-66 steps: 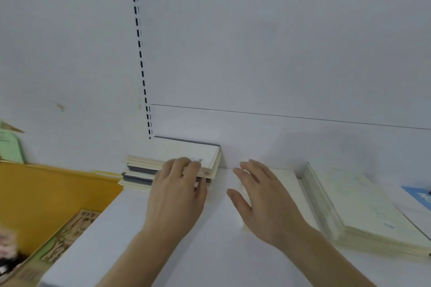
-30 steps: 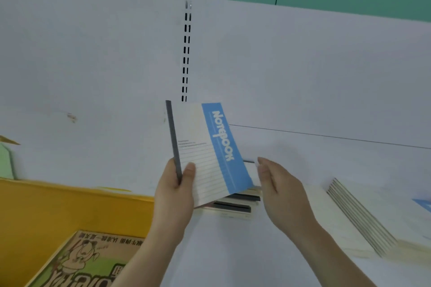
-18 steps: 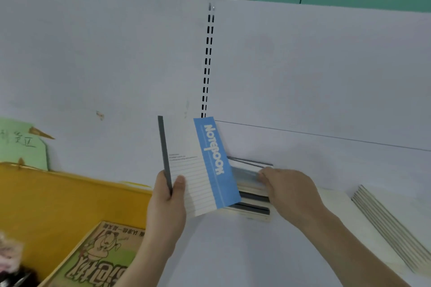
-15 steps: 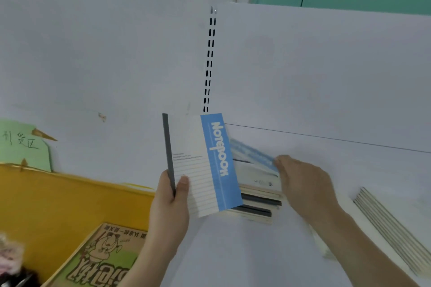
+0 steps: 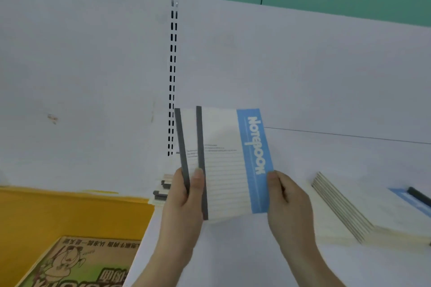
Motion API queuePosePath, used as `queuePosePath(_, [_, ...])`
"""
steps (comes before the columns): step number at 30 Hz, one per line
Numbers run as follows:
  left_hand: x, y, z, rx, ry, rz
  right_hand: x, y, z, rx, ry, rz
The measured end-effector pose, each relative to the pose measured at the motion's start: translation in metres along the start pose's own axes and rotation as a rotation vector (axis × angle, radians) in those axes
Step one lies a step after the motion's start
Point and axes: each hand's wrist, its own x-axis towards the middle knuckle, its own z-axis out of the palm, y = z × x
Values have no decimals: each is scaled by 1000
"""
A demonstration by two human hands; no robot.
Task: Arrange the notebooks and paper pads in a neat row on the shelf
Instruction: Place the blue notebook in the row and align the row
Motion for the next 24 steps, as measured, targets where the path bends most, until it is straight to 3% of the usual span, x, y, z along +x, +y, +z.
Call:
queuePosePath(5, [-15, -8, 23, -4, -141, -4, -19, 9, -18, 26, -21, 75])
queuePosePath(13, [-54, -7, 82, -107, -475, -192, -34, 39, -88, -60, 22, 155])
queuePosePath(21, [-118, -7, 181, -5, -449, -88, -47, 81, -202, -173, 100, 193])
queuePosePath(24, [-150, -2, 227, -7, -445, -40, -52, 100, -254, -294, 59, 92])
